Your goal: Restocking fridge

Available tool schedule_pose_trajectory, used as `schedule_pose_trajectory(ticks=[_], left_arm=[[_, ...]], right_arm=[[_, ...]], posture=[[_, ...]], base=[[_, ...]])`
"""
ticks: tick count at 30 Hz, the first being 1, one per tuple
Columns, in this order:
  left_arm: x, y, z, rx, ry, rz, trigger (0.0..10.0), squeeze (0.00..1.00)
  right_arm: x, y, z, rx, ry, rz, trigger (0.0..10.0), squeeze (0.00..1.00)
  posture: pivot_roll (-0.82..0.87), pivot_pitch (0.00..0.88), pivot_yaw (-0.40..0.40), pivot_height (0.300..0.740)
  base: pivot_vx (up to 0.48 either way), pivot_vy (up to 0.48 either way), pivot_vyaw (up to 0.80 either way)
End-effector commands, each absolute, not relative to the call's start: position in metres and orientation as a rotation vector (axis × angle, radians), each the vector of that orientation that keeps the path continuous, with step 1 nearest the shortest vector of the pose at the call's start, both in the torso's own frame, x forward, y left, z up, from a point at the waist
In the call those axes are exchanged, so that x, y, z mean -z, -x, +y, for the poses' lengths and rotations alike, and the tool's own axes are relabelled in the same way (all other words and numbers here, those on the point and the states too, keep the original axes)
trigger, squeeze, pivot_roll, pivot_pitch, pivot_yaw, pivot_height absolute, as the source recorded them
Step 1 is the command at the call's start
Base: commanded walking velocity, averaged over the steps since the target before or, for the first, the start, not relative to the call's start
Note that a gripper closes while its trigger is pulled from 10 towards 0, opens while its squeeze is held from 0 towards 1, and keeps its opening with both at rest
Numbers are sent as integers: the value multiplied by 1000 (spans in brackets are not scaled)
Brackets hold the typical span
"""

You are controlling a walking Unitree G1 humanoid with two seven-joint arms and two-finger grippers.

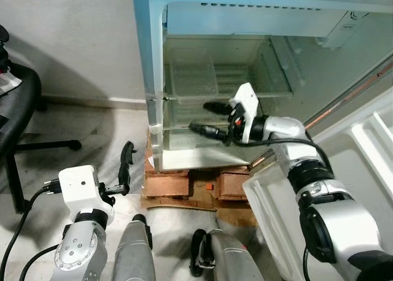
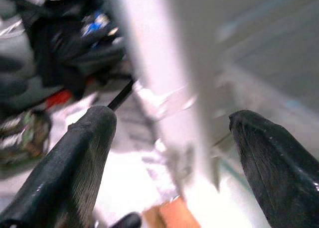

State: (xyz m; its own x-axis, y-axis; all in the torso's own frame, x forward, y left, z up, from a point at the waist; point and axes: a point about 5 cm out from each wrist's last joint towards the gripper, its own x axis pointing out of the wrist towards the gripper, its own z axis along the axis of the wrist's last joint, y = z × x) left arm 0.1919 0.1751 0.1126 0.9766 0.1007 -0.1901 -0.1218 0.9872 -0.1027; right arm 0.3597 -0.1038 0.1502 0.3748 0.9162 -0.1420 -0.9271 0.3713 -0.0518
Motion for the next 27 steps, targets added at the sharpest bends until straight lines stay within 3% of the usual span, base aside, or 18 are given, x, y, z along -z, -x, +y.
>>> schedule_pose_trajectory(ticks=[1, 5, 16, 27], left_arm=[[-109, -187, 174, -112, 118, 206, 10000, 0], [-106, -182, 170, -94, 127, 230, 10000, 0], [-101, -155, 160, -103, 150, 295, 10000, 0], [-102, -152, 163, -117, 140, 309, 10000, 0]], right_arm=[[-136, -354, -104, -1226, 164, 160, 10000, 0], [-120, -353, -89, -1201, 332, 248, 10000, 0], [-128, -367, -66, -1050, 480, 241, 10000, 0], [-167, -382, -41, -949, 502, 47, 10000, 0]], posture=[[253, 214, -121, 740], [250, 237, -133, 740], [249, 312, -167, 740], [257, 327, -175, 740]], base=[[0, 0, 0], [0, 0, 0], [0, 0, 0], [0, 0, 0]])
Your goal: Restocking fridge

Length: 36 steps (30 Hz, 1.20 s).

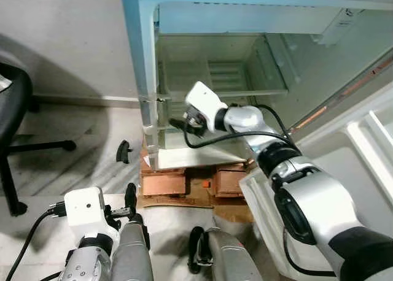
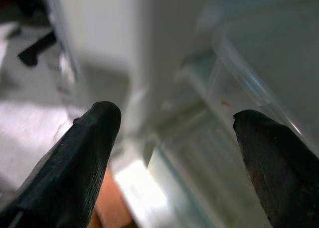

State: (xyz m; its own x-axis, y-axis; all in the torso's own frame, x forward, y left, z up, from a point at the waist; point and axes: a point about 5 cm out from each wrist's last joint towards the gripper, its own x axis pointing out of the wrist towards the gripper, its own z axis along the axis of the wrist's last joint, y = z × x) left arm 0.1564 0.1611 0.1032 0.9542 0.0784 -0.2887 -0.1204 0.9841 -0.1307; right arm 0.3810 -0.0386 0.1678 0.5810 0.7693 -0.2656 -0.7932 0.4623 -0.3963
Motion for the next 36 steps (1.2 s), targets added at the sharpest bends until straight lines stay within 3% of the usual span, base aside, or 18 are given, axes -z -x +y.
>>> schedule_pose_trajectory(ticks=[1, 10, 13, 20, 24, 28, 30, 32, 34, 36], left_arm=[[-102, -152, 163, -118, 139, 309, 10000, 0], [-101, -162, 161, -110, 134, 293, 10000, 0], [-99, -172, 163, -104, 134, 281, 10000, 0], [-104, -195, 165, -60, 133, 230, 10000, 0], [-107, -205, 166, -48, 134, 205, 10000, 0], [-118, -219, 157, 34, 107, 149, 10000, 0], [-119, -220, 157, 35, 107, 145, 10000, 0], [-119, -228, 153, 55, 95, 128, 10000, 0], [-118, -229, 153, 61, 91, 128, 10000, 0], [-116, -236, 156, 69, 82, 129, 10000, 0]], right_arm=[[-168, -381, -39, -948, 495, 32, 10000, 0], [-149, -363, -42, -1176, 428, 58, 10000, 0], [-130, -345, -59, -1367, 460, 123, 10000, 0], [-120, -320, -79, -1439, 411, 123, 10000, 0], [-125, -309, -81, -1365, 283, 66, 10000, 0], [-130, -299, -95, -1030, 93, -52, 10000, 0], [-131, -298, -98, -990, 70, -56, 10000, 0], [-133, -287, -113, -752, -1, -81, 10000, 0], [-134, -285, -114, -719, -19, -82, 10000, 0], [-138, -278, -119, -572, -67, -111, 10000, 0]], posture=[[259, 323, -176, 740], [249, 281, -168, 740], [234, 236, -149, 740], [187, 179, -127, 740], [171, 161, -109, 740], [128, 122, -75, 740], [128, 122, -75, 740], [99, 105, -53, 740], [94, 105, -48, 740], [73, 93, -20, 740]], base=[[0, 0, 0], [0, 0, 0], [0, 0, 0], [0, 0, 0], [0, 0, 0], [0, 0, 0], [0, 0, 0], [0, 0, 0], [0, 0, 0], [0, 0, 0]])
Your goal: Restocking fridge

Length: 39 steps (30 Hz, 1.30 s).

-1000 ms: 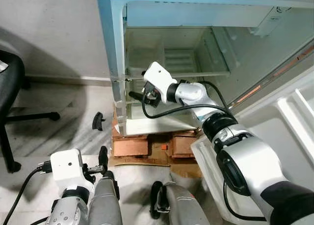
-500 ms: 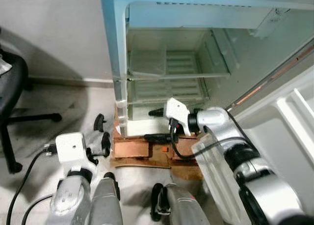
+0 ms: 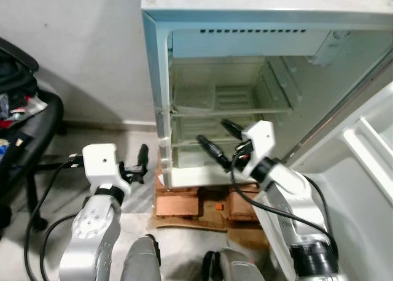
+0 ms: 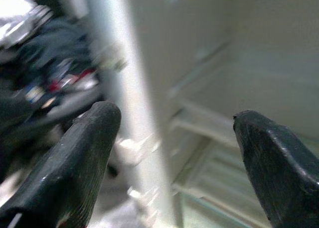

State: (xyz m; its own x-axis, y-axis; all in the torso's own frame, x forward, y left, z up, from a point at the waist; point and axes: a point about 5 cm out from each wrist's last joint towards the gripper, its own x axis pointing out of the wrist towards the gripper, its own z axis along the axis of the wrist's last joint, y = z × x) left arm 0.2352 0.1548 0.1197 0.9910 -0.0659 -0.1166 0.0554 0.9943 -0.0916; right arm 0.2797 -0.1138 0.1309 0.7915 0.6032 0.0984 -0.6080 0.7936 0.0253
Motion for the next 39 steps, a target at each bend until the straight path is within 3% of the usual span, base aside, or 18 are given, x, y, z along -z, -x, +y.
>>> schedule_pose_trajectory(ticks=[1, 13, 25, 39], left_arm=[[-116, -238, 157, 72, 80, 127, 10000, 0], [-110, -246, 163, 111, 48, 144, 10000, 0], [-110, -256, 152, 158, 37, 113, 10000, 0], [-108, -254, 150, 187, 18, 113, 10000, 0]], right_arm=[[-139, -276, -120, -536, -70, -115, 10000, 0], [-133, -256, -128, -291, -88, -86, 10000, 0], [-142, -267, -123, -277, -83, -130, 10000, 0], [-129, -262, -119, -270, -93, -77, 10000, 0]], posture=[[71, 92, -17, 740], [67, 67, 27, 740], [54, 18, 46, 740], [57, 35, 45, 740]], base=[[0, 0, 0], [0, 0, 0], [0, 0, 0], [0, 0, 0]])
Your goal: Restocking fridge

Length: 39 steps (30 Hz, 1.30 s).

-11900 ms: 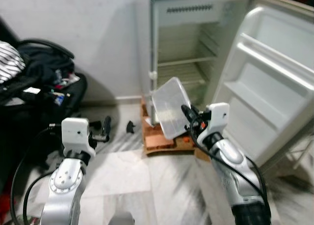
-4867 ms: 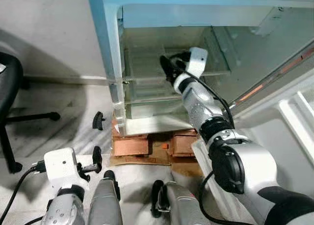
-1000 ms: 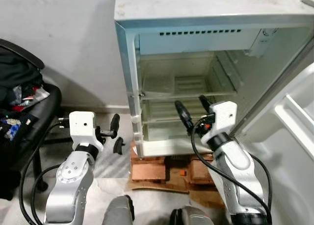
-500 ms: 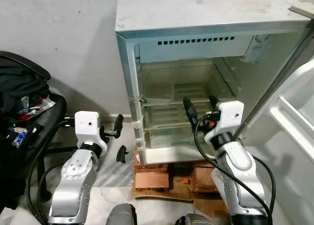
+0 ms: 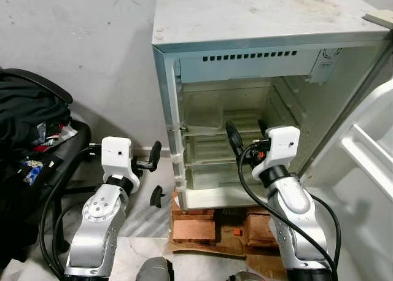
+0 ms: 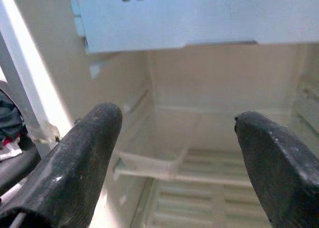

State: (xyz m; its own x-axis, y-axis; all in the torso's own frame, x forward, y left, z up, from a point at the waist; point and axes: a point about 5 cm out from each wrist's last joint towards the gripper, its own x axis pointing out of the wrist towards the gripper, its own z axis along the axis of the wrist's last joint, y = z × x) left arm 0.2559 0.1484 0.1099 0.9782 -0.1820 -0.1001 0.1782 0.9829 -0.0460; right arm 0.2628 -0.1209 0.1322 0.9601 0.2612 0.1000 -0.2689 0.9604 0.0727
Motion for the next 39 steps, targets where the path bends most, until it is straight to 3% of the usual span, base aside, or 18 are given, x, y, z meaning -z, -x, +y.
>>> schedule_pose_trajectory(ticks=[1, 39], left_arm=[[-107, -254, 150, 187, 18, 114, 10000, 0], [-101, -250, 142, 207, 30, 137, 10000, 0]], right_arm=[[-128, -261, -120, -271, -91, -75, 10000, 0], [-124, -256, -127, -227, -94, -43, 10000, 0]], posture=[[57, 37, 44, 740], [34, 64, 27, 740]], base=[[0, 0, 0], [-277, 0, 0]])
